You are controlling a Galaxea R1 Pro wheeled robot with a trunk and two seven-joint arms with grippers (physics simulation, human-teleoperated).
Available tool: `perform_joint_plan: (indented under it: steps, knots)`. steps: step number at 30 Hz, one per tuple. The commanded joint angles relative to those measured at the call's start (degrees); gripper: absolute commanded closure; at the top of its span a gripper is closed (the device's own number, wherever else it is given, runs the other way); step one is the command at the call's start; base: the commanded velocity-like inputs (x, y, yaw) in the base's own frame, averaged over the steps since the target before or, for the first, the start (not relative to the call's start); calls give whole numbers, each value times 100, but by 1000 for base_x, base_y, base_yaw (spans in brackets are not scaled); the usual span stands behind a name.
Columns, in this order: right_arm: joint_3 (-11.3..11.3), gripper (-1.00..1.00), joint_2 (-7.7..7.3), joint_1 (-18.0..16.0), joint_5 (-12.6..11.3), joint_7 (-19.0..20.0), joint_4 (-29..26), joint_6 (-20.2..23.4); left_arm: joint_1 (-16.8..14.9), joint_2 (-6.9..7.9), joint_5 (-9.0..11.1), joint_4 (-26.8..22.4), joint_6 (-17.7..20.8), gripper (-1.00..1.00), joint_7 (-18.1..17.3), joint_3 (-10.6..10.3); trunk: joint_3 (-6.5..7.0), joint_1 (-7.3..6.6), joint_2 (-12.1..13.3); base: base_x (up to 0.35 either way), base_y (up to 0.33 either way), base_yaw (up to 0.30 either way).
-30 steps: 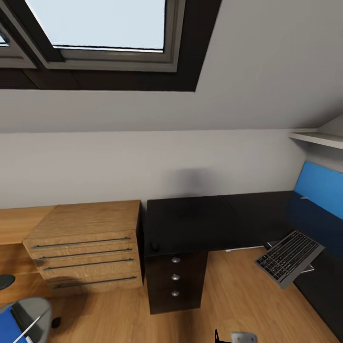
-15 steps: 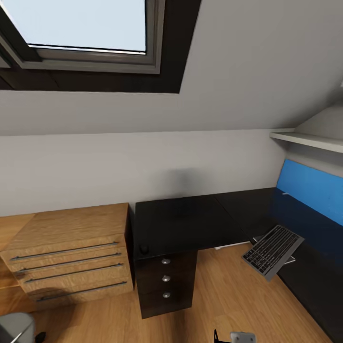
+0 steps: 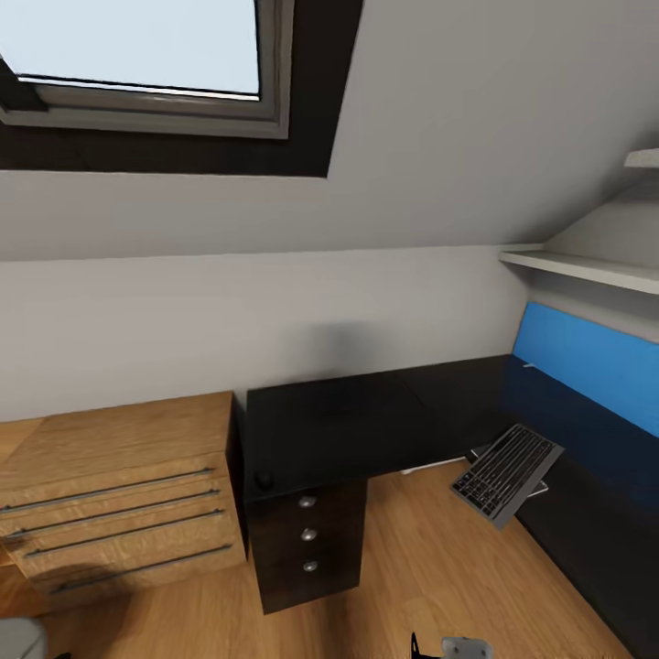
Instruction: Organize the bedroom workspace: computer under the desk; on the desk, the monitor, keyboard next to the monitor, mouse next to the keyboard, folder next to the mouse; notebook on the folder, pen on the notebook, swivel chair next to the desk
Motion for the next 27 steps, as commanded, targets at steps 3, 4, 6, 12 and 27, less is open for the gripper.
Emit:
perform_joint_plan:
  steps: [3, 4, 6, 12, 27]
  knots:
    - [43, -100, 5, -8, 3, -44, 12, -12, -4, 0, -45, 3, -5, -100, 46, -13, -24, 3, -12, 0, 0, -233]
    - [43, -100, 5, -8, 5, -44, 12, -12, -4, 0, -44, 3, -5, -100, 46, -12, -29, 3, -12, 0, 0, -231]
    - [44, -100, 5, -8, 6, -43, 12, -12, -4, 0, -45, 3, -5, -100, 46, -11, -38, 3, -12, 0, 0, -227]
    - [36, -100, 5, -8, -6, -50, 11, -12, -4, 0, -45, 3, -5, -100, 46, -11, -81, 3, -12, 0, 0, -145]
    - [35, -100, -2, -8, -7, -51, 12, -18, -4, -2, -50, 3, -5, -100, 46, -15, -180, 3, -12, 40, 108, -151]
